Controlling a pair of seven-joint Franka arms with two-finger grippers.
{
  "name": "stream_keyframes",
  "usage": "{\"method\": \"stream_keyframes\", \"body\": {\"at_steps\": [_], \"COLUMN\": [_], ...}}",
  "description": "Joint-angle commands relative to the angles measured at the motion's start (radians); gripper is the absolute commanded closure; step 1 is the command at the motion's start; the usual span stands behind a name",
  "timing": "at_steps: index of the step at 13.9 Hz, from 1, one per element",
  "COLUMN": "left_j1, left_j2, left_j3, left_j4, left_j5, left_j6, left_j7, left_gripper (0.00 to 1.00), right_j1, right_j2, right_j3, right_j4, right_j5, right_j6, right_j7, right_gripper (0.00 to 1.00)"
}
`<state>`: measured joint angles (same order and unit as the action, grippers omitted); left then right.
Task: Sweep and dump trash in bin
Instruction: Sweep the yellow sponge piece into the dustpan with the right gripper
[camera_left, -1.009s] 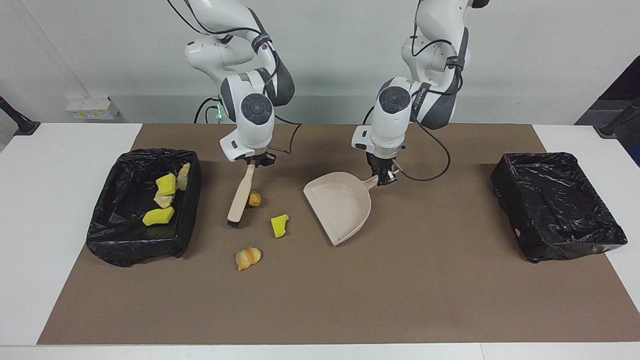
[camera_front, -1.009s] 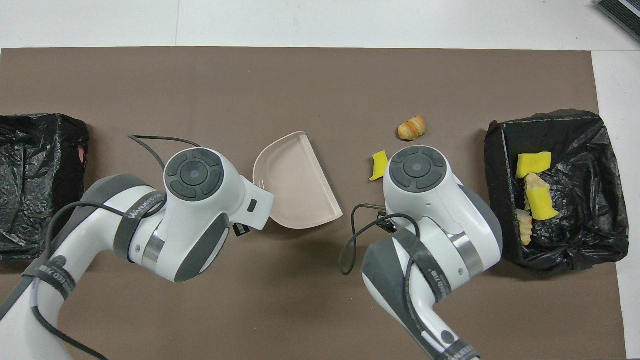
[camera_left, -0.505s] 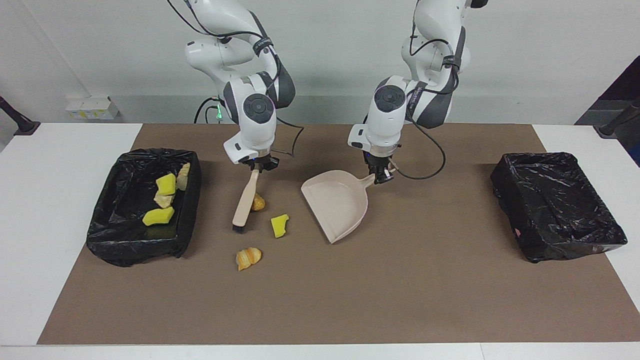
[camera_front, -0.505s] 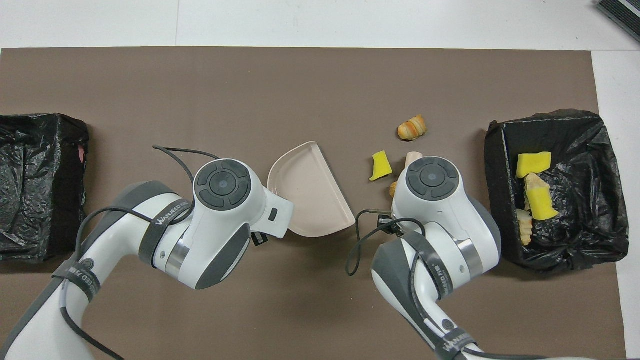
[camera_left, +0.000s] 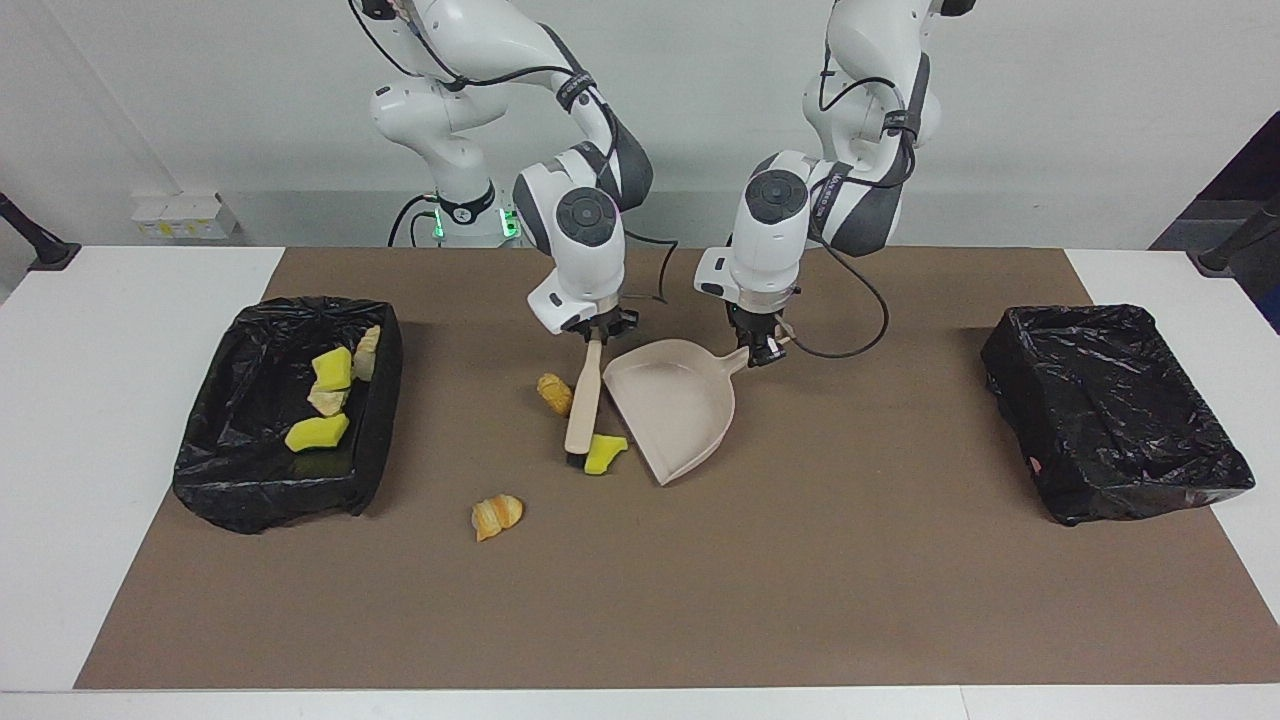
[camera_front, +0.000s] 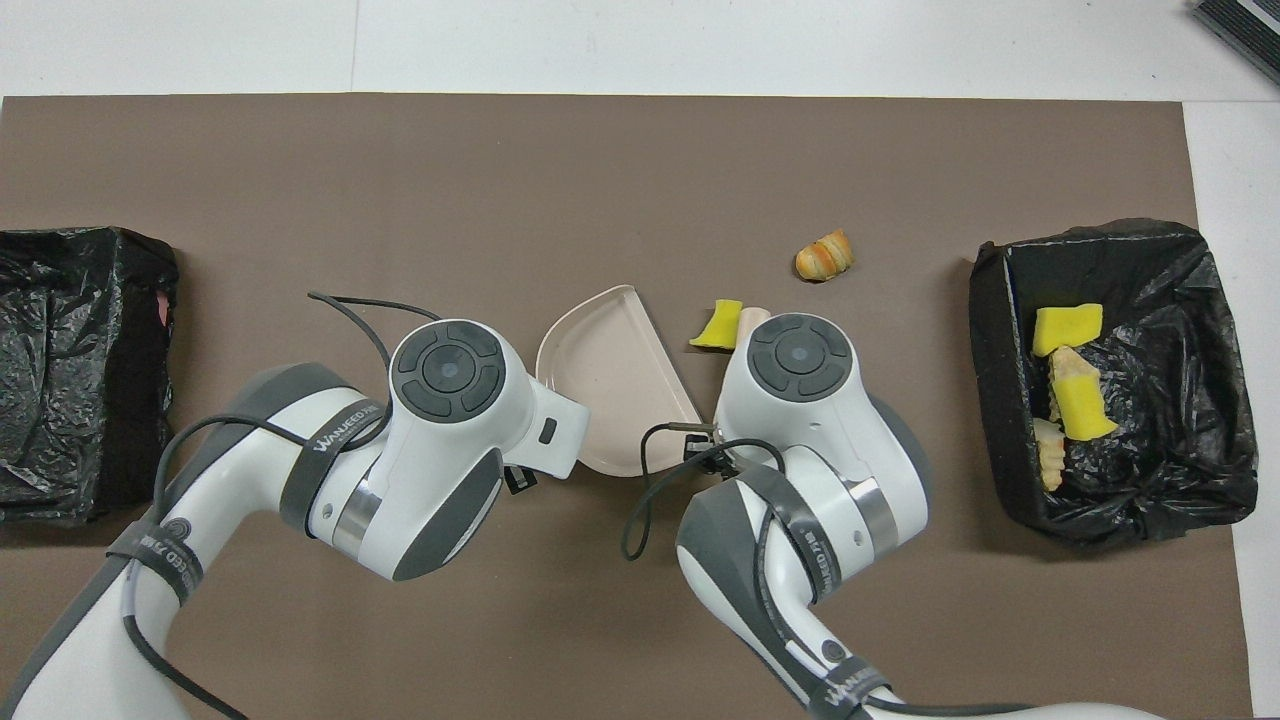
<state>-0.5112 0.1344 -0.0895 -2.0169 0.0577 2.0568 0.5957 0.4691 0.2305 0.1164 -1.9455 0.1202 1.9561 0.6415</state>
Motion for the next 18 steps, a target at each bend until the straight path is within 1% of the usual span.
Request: {"method": "stream_keyframes", "body": {"at_steps": [1,4,6,7,9,11,12,13,14,15,16,18], "left_j1": [-0.023,-0.015,-0.012,-0.01,-0.01,-0.01,-0.01,-0.009,-0.009,-0.009,-0.009,-0.009], "left_j2": [-0.032,-0.032,-0.032,-0.032,-0.032,-0.032,-0.03,-0.032,-0.032,-0.032,-0.032,-0.032], "left_j3": [0.017,0.017,0.017,0.017,0.017,0.017,0.017,0.017,0.017,0.017,0.017,0.017], "left_j4": [-0.026,-0.026,-0.025,-0.025,-0.025,-0.025,-0.025,-0.025,-0.026,-0.026,-0.026,-0.026], "left_j5": [0.017,0.017,0.017,0.017,0.017,0.017,0.017,0.017,0.017,0.017,0.017,0.017], "left_j6": [-0.006,-0.004,-0.003,-0.003,-0.003,-0.003,-0.001,-0.003,-0.003,-0.004,-0.004,-0.006], "left_j7": [-0.013,-0.016,-0.017,-0.017,-0.017,-0.019,-0.02,-0.028,-0.031,-0.031,-0.031,-0.03], "left_gripper": [1.0,1.0,1.0,1.0,1.0,1.0,1.0,1.0,1.0,1.0,1.0,1.0], "right_j1": [0.035,0.097,0.128,0.132,0.149,0.148,0.131,0.106,0.085,0.068,0.051,0.014], "right_j2": [0.003,-0.019,-0.049,-0.08,-0.172,-0.223,-0.238,-0.24,-0.24,-0.24,-0.241,-0.272], "right_j3": [0.005,0.006,0.011,0.012,0.012,0.011,0.006,0.002,0.003,0.003,0.003,0.003], "right_j4": [0.002,0.002,-0.004,-0.012,-0.049,-0.059,-0.062,-0.064,-0.072,-0.073,-0.076,-0.122], "right_j5": [0.071,0.087,0.088,0.093,0.139,0.147,0.133,0.118,0.046,-0.058,-0.115,-0.158], "right_j6": [0.0,-0.014,-0.058,-0.087,-0.144,-0.221,-0.27,-0.281,-0.292,-0.336,-0.377,-0.376], "right_j7": [-0.02,-0.019,-0.025,-0.034,-0.048,-0.081,-0.123,-0.134,-0.141,-0.143,-0.147,-0.158], "right_gripper": [1.0,1.0,1.0,1.0,1.0,1.0,1.0,1.0,1.0,1.0,1.0,1.0]}}
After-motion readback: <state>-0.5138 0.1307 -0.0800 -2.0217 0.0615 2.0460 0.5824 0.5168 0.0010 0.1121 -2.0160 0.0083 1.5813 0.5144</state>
